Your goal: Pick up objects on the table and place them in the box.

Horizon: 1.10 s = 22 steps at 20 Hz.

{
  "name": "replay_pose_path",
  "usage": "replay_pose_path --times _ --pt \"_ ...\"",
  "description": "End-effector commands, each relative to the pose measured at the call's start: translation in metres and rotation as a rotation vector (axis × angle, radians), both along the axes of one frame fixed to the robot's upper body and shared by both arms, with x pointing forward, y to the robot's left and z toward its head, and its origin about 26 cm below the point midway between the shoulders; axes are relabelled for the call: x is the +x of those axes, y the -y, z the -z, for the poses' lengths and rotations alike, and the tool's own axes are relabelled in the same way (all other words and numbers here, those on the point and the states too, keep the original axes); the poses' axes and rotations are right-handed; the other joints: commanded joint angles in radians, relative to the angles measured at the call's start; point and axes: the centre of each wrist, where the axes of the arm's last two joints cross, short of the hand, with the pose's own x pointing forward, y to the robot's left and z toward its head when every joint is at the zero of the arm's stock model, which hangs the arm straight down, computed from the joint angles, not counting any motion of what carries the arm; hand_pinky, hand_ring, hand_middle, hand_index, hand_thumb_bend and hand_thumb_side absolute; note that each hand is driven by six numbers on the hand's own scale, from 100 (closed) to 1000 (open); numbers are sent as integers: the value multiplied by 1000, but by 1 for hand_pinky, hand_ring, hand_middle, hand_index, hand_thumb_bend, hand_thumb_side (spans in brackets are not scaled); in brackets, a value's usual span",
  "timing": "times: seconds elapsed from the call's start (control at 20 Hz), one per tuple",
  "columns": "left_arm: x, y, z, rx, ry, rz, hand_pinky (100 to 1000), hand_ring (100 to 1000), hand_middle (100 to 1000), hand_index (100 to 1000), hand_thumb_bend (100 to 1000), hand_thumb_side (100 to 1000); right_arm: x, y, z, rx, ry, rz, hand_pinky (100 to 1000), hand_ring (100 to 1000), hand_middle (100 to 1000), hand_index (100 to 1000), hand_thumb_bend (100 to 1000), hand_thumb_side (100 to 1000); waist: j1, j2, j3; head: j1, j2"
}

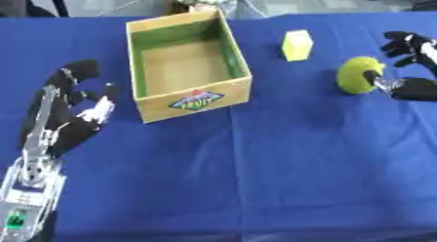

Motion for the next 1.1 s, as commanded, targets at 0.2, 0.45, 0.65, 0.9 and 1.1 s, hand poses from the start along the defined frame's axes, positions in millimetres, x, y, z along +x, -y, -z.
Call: replay_pose_path --times 0.2,0.45,0.65,0.9,1.1 --pt "0 -1 -5 17 15 10 528 813 756 801 355 317 14 14 -2 -81 -45 26 747 813 777 948 381 384 -1 -20 1 -4 5" --pt "0 -1 -5 15 14 12 528 812 756 803 355 318 26 14 6 -114 -94 43 750 812 778 940 346 345 1 -21 5 -7 5" --pt "0 -1 -5 16 14 13 528 812 756 804 354 318 33 11 11 -145 -119 61 751 811 777 921 291 286 3 -20 8 -8 5" --pt "0 -1 -5 18 15 16 528 812 756 805 353 319 39 7 13 -191 -122 70 750 805 768 839 220 204 4 -19 10 -8 5" --pt "0 0 -5 20 14 18 528 811 755 806 351 320 42 4 11 -224 -94 86 744 793 751 747 177 142 6 -19 11 -8 5"
